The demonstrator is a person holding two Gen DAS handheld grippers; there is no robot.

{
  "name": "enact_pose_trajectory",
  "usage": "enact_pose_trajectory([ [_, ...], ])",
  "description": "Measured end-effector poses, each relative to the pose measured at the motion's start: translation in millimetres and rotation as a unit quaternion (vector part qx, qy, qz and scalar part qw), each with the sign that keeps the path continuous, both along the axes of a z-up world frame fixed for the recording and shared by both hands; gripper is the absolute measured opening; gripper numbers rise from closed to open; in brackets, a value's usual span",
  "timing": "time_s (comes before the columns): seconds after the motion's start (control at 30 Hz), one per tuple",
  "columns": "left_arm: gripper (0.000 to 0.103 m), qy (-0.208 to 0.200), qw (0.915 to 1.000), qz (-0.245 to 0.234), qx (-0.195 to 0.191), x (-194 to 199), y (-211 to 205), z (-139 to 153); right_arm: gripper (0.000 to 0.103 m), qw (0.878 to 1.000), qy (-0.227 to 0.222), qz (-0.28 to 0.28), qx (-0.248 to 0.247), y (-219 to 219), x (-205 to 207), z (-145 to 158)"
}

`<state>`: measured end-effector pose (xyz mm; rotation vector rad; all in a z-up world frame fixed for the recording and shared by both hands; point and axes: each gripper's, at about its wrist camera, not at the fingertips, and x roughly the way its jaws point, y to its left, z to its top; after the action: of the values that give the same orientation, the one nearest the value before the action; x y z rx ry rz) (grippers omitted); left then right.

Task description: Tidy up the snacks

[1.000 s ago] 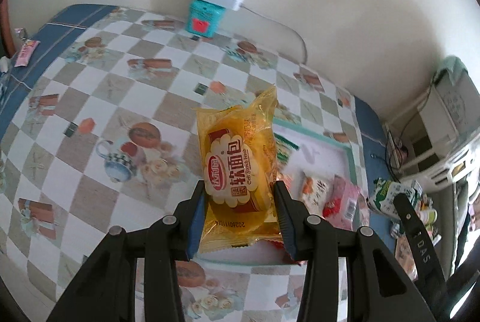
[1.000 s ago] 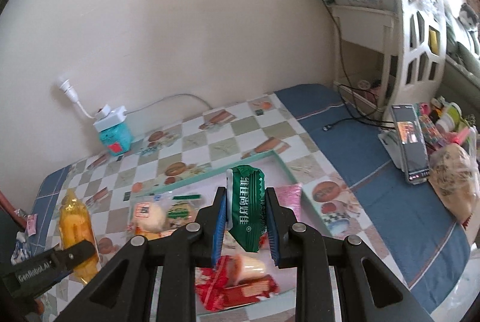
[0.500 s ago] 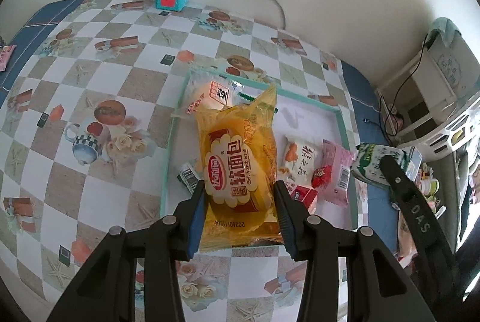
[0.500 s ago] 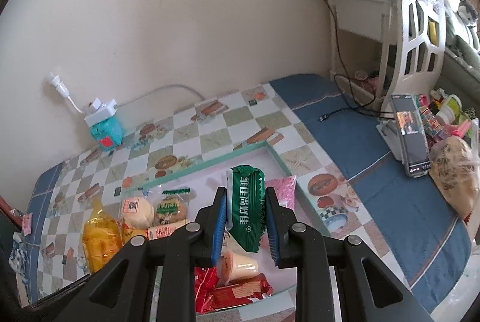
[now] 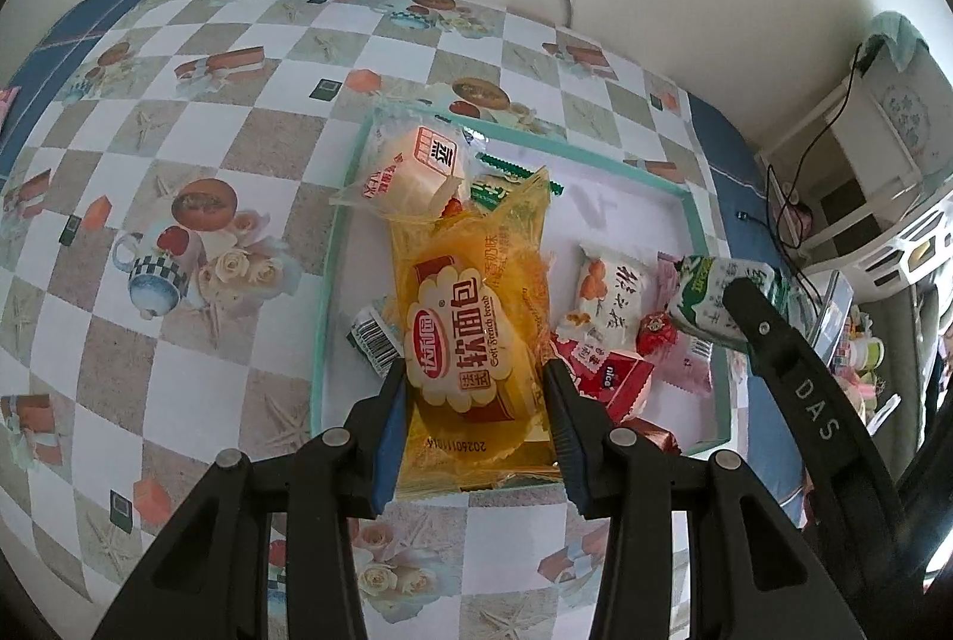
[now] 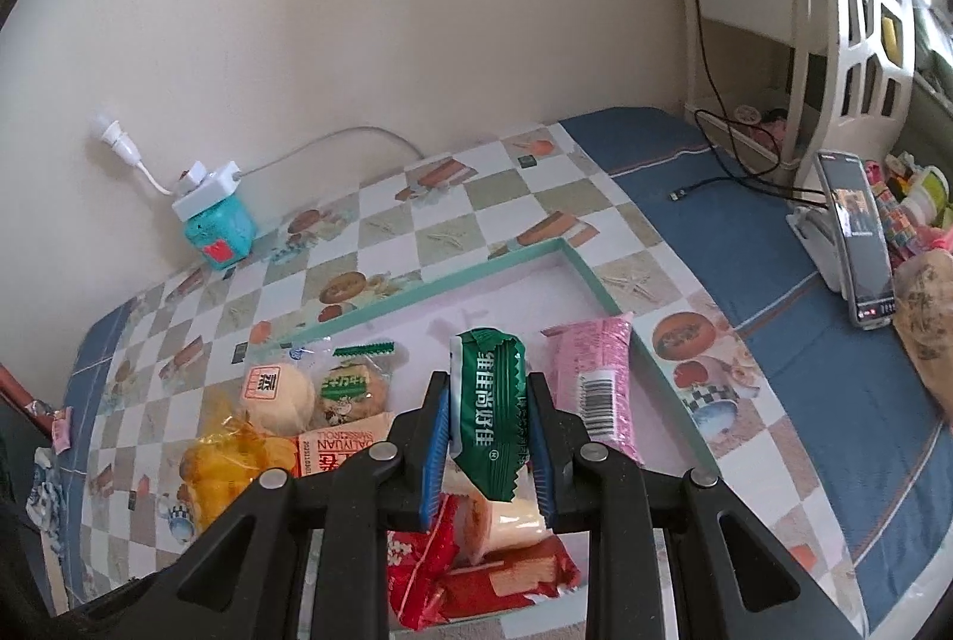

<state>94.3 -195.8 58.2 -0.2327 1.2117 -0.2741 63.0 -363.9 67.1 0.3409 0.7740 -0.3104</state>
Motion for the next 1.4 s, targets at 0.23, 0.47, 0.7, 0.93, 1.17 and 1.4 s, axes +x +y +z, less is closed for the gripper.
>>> enact_pose_trajectory([
  [0.23, 0.045, -0.005, 0.9999, -0.009, 0.009, 7.3, -6.9, -9.2, 0.026, 1.0, 0.006, 0.006, 0.0, 4.2, 8.8, -10.2],
  [0.47, 0.049, -0.003, 0.9998, -0.02, -0.002, 11.2, -12.0, -12.5, 0.027, 1.0, 0.015, 0.005, -0.002, 4.1, 12.4, -16.2],
  [0.7, 0.072, -0.002, 1.0, -0.002, -0.002, 14.0, 1.5, -8.3, 0.065, 1.0, 0.026, -0.003, 0.001, 0.8, 11.7, -17.0],
  [0.93, 0.083, -0.009, 0.9991, 0.038, 0.017, 13.0, 26.1, 1.4, 0.086, 0.999, 0.041, -0.003, -0.014, 7.5, 8.1, -12.2],
  [1.17, 0.097, -0.022, 0.9929, 0.09, 0.074, 8.1, 59.1, 7.6, 0.103, 0.999, 0.054, 0.006, -0.006, 15.7, -6.6, -5.4],
  [1.4, 0.097, -0.014, 0.9894, 0.119, 0.083, -10.0, 86.1, 7.2, 0.103, 0.997, 0.076, 0.006, -0.006, 29.2, -27.7, -2.7],
])
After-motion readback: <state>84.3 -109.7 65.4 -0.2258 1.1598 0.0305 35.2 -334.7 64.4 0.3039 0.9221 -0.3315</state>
